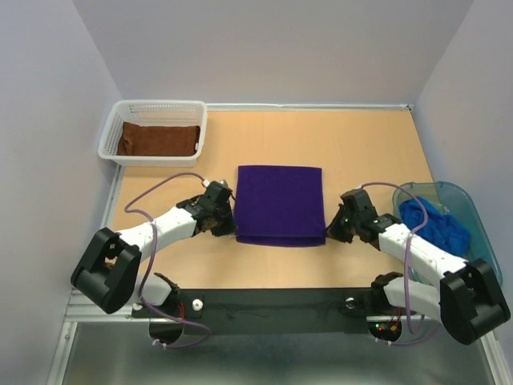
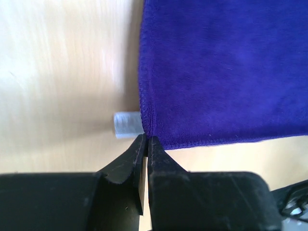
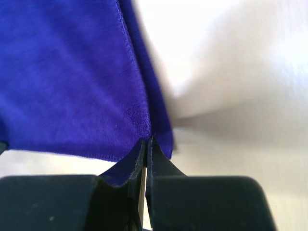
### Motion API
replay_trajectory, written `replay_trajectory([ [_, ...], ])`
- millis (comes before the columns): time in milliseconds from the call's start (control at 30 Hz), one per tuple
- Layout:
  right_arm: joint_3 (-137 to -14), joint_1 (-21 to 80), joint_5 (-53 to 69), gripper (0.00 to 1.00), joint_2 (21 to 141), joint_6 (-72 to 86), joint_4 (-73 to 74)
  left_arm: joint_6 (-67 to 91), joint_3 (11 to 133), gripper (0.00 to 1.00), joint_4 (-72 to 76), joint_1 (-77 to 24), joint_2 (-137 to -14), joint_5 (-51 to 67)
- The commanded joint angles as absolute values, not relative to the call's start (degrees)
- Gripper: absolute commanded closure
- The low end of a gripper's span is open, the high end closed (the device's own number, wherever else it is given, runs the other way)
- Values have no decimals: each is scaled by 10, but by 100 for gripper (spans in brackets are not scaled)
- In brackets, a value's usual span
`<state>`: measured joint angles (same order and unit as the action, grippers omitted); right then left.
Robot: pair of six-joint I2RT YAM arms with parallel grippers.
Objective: Fold and stack the towels
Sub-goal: Fold the towel
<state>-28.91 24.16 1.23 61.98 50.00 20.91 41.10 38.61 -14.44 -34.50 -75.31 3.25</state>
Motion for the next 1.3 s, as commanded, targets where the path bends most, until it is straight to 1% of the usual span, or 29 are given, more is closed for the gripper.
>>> replay_trajectory([
  [0,-284,240,3,99,639,507,208,421,373,100,-113,-353,-774,54],
  [300,-279,240,-35,100,657,501,207,419,356,100,-103,-358,-787,49],
  [400,-322,240,-51,100,664,476,206,403,400,100,-125,-357,-794,26],
  [500,-400,236,-68,100,692,437,210,374,482,100,-168,-345,-823,7],
  [533,-420,232,-69,100,700,428,213,365,532,100,-198,-340,-840,4],
  [567,-470,224,-71,99,714,411,221,352,559,100,-214,-330,-845,3],
  [600,-492,221,-76,100,718,404,227,347,609,100,-248,-326,-848,-27],
  [633,-518,221,-81,100,721,396,235,345,633,100,-248,-325,-848,-27],
  [700,-572,219,-83,99,712,380,261,343,684,100,-302,-326,-825,-53],
  [733,-580,219,-80,100,704,376,270,345,688,100,-307,-326,-812,-53],
  [800,-570,219,-60,100,667,378,286,357,678,100,-308,-336,-783,-48],
  [900,-515,219,-35,99,610,405,293,393,601,100,-284,-347,-727,-17],
  [933,-467,219,-23,100,597,414,293,415,545,100,-258,-355,-709,-3],
  [1000,-420,219,-15,99,580,435,292,437,488,100,-227,-366,-695,32],
  [1033,-394,219,-4,99,567,459,292,446,443,100,-199,-380,-692,53],
  [1067,-356,219,-4,100,561,467,292,453,425,100,-187,-388,-693,58],
  [1133,-318,219,-3,99,551,489,287,470,385,100,-165,-401,-700,60],
  [1167,-291,219,-5,99,549,492,286,472,376,100,-158,-407,-713,62],
  [1267,-266,219,-24,99,556,497,275,469,359,100,-149,-410,-741,62],
])
